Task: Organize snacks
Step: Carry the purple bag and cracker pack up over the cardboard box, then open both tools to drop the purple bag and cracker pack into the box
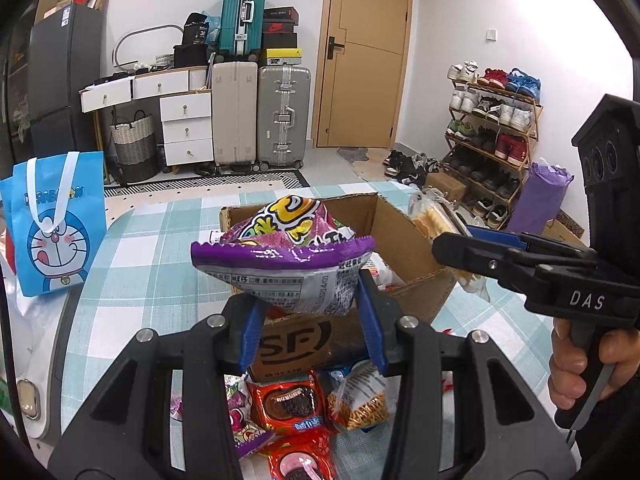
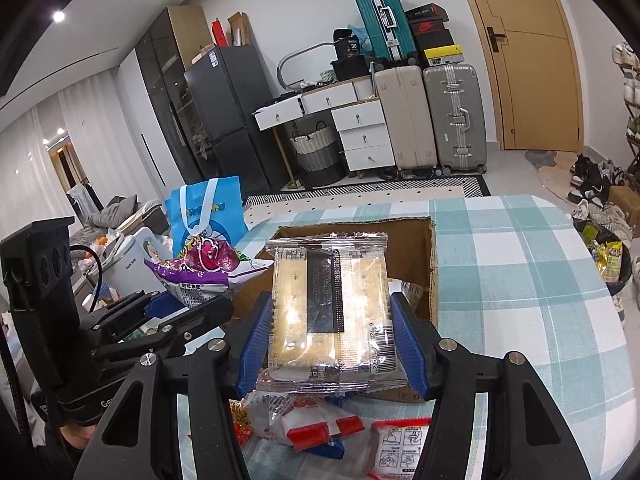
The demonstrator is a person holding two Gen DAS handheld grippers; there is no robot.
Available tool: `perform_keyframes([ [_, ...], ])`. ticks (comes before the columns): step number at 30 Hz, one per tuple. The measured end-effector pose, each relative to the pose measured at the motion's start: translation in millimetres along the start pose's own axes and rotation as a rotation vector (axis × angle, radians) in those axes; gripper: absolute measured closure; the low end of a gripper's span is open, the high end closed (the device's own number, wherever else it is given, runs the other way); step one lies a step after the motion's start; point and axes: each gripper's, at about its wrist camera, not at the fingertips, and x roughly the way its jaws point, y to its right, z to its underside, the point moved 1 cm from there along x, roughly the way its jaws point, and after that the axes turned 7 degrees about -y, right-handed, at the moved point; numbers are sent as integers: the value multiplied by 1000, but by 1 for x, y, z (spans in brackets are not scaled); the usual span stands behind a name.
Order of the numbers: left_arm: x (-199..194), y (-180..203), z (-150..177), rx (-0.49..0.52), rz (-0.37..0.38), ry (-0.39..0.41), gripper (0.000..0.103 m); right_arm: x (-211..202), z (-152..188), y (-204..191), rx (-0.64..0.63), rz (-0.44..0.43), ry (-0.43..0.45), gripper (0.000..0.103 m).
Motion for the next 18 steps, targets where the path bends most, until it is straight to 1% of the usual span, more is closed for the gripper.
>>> perform_keyframes([
  [9, 22, -4, -5, 1, -12, -16, 63, 20, -6, 5, 24, -1, -22, 45],
  [18, 52, -8, -8, -5, -33, -59, 63, 34, -11, 10, 43, 14, -23, 45],
])
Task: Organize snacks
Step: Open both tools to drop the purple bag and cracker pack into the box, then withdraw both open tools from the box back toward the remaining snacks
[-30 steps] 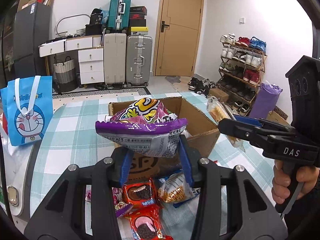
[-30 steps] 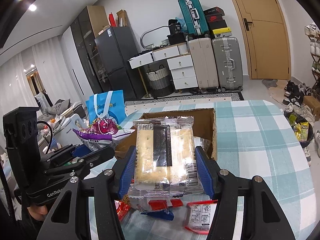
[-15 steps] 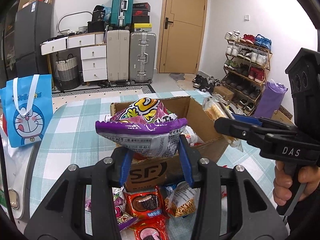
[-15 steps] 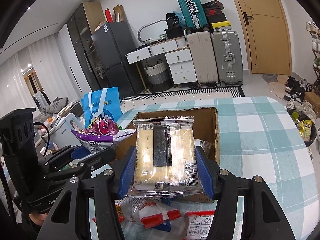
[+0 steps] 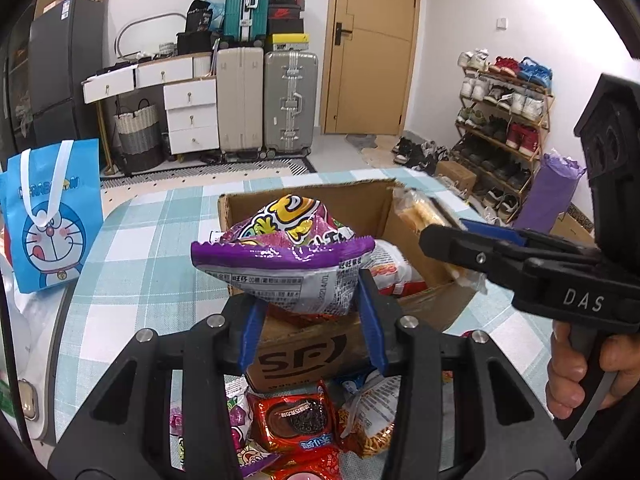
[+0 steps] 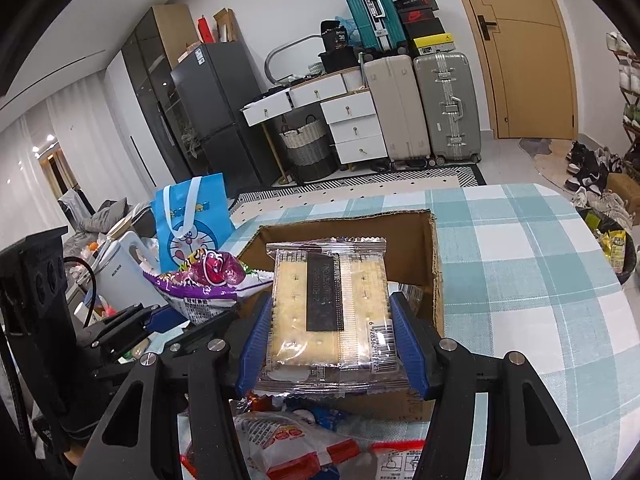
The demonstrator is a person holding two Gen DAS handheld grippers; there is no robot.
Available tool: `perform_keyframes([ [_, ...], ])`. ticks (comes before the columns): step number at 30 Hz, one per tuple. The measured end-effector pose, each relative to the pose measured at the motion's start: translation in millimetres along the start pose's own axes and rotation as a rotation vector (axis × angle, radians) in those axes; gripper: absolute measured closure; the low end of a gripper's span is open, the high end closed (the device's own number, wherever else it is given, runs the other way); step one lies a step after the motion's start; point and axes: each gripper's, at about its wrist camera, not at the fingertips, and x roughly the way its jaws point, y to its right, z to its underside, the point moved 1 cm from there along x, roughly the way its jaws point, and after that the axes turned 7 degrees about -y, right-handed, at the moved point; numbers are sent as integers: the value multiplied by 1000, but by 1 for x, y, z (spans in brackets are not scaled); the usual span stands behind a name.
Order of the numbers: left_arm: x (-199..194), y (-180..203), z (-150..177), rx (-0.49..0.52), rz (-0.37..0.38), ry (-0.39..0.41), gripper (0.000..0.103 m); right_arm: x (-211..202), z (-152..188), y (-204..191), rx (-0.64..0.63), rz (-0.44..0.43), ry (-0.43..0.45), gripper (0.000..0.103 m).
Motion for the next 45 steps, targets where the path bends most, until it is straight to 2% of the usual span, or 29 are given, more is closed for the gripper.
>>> perform_keyframes([
  [7, 14, 1, -1, 16, -17, -12, 63, -2, -3, -1, -6, 0, 15, 42],
  [9, 13, 2, -2, 24, -15, -12, 61, -7, -2, -1, -17, 10, 27, 37],
  [11, 11, 2, -1, 29, -15, -8, 51, -11, 0, 2, -18, 18, 33, 27],
  [13, 5, 1, 2, 23, -19, 9, 32, -18, 4, 5, -19, 26, 43, 18],
  [15, -1, 0, 5, 18, -15, 26, 20, -25, 9, 8, -20, 36, 46, 11],
  [17, -9, -4, 9, 13, -10, 30, 20, -29, 13, 11, -17, 44, 41, 2],
  [20, -16, -7, 14, -8, -15, 21, 11, -37, 23, 15, -4, 51, 41, 1],
  [21, -20, -7, 16, -16, -18, 21, 1, -40, 27, 17, -1, 53, 41, 1],
  [29, -50, -17, 46, -19, -45, 35, 1, -53, 58, 25, 34, 36, 29, 1],
  [34, -62, -26, 66, -52, -41, 31, 1, -58, 72, 24, 28, 55, 26, 1],
  [40, -64, -26, 88, -32, -58, 14, 1, -55, 88, 25, 21, 67, -14, 1],
  [45, -56, -25, 101, -24, -42, -23, 1, -48, 91, 26, 17, 93, -41, 1],
])
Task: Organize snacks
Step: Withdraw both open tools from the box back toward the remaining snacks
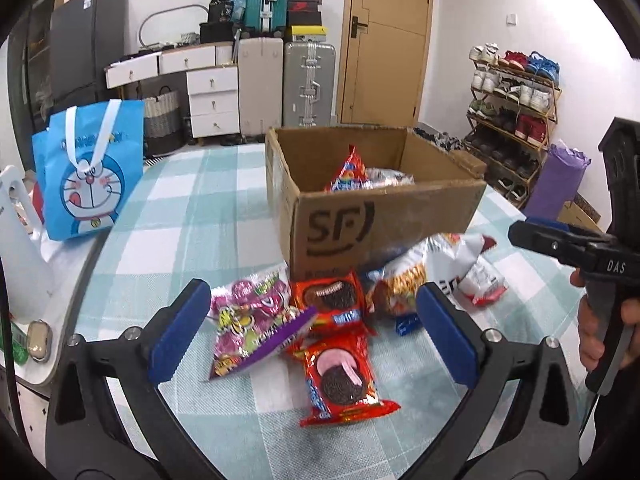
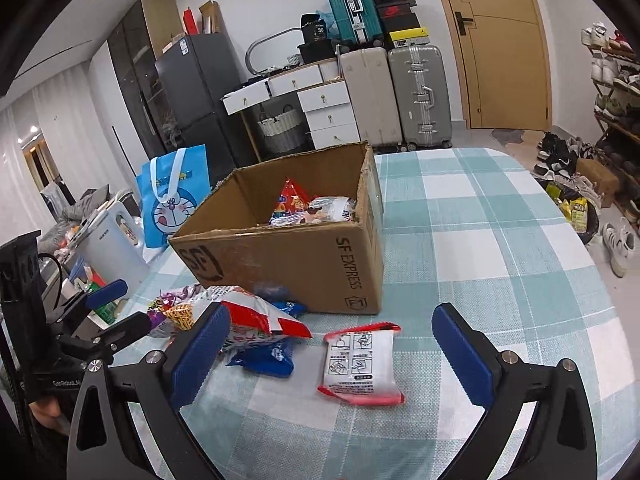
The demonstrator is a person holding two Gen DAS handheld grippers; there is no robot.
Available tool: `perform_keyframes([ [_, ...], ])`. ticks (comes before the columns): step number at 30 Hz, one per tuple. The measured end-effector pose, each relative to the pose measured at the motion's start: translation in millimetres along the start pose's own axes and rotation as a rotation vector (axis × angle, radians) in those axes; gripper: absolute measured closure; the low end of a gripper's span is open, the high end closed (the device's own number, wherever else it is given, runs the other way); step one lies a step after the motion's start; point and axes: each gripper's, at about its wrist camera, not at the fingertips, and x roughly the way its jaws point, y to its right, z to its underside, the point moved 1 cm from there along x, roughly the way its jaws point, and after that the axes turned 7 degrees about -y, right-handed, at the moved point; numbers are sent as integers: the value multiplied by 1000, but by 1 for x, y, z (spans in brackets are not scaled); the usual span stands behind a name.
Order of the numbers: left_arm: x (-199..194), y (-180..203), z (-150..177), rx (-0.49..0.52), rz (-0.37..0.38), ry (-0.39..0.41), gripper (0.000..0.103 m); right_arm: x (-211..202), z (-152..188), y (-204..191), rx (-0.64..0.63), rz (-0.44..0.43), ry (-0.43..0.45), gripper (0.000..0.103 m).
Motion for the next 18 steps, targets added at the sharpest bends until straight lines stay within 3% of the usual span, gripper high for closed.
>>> perform_keyframes([
  [18, 17, 6, 24, 7, 24, -103, 1, 28, 10, 14, 6, 94, -130, 1],
])
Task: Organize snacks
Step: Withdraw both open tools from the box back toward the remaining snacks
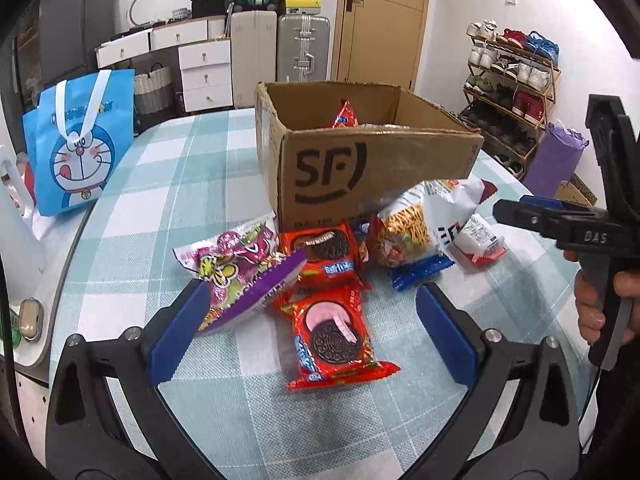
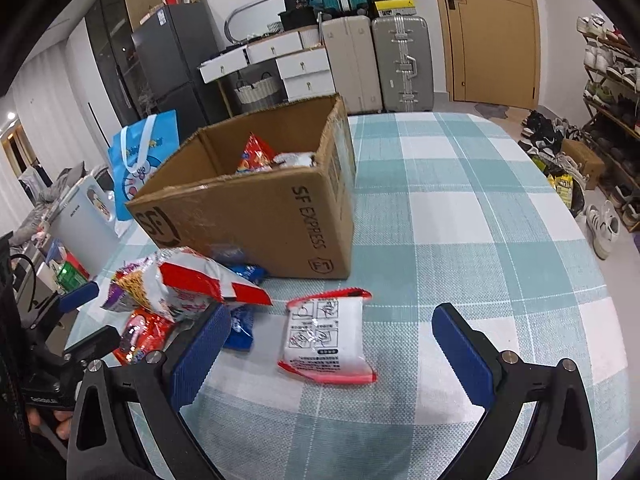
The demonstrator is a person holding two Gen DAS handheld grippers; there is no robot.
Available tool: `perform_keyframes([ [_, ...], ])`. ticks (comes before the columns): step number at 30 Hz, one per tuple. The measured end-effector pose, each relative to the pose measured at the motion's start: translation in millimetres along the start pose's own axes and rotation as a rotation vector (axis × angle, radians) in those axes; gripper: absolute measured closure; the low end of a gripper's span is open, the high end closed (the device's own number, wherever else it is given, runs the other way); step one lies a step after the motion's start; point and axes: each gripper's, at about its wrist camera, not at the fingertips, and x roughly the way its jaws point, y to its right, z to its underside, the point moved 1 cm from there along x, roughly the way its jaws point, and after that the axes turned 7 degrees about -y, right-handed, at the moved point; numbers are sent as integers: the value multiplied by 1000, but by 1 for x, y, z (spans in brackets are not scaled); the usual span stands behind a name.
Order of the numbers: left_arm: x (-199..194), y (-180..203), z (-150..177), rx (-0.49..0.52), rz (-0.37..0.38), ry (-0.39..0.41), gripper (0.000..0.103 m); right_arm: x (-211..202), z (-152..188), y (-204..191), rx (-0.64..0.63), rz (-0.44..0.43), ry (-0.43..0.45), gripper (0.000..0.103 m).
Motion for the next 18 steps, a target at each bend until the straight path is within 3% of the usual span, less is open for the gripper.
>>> perform_keyframes([
  [11, 16, 13, 6, 62, 7, -62, 1, 20, 6, 0, -26, 12, -47, 2],
  [15, 19, 17, 9, 78, 12, -71, 1, 26, 9, -3, -45, 21, -62, 7],
  [18, 23, 18, 10, 82, 14, -85, 1, 30, 10, -5, -54, 17, -76, 16],
])
